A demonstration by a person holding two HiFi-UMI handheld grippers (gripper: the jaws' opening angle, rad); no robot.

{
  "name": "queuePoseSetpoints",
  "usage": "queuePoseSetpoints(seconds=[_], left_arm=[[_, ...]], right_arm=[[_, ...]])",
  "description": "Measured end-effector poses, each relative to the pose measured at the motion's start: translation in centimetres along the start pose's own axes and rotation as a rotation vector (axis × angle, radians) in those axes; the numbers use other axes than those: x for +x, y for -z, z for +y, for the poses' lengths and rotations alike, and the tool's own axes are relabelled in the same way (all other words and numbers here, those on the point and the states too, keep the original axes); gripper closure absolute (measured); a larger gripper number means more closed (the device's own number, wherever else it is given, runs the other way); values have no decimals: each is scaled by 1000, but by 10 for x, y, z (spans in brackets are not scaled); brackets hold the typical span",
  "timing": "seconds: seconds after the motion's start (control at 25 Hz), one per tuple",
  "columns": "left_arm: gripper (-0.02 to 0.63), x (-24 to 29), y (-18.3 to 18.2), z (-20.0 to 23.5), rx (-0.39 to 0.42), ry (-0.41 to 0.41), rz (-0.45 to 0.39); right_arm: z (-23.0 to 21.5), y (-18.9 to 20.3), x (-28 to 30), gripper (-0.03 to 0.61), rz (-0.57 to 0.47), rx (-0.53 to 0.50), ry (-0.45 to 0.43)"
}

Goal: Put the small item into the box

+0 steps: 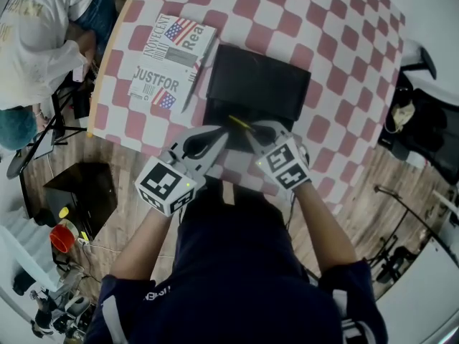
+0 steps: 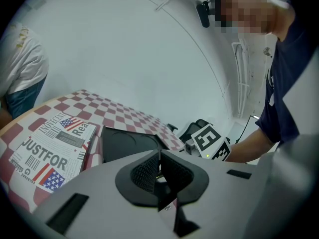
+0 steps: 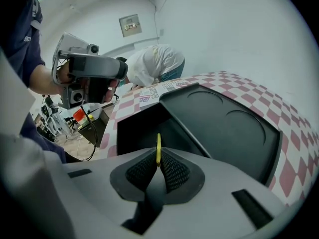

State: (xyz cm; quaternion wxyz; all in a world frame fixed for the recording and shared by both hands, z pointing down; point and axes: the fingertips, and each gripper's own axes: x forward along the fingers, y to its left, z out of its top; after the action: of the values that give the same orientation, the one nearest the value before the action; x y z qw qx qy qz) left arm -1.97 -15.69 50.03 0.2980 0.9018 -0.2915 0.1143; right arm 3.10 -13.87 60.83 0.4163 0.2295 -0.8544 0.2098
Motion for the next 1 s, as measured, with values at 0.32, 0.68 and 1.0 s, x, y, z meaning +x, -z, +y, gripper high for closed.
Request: queuePoseSetpoints(seconds=[0.32, 0.68, 1.0], left_arm=[[575, 2, 3, 3, 4, 6, 7], [574, 2, 5, 1, 4, 6, 17], [575, 0, 3, -1, 14, 12, 19]], right_arm=[[1, 11, 13, 543, 91, -110, 41], [0, 25, 30, 543, 223, -193, 69], [2, 30, 35, 522, 261, -185, 59]])
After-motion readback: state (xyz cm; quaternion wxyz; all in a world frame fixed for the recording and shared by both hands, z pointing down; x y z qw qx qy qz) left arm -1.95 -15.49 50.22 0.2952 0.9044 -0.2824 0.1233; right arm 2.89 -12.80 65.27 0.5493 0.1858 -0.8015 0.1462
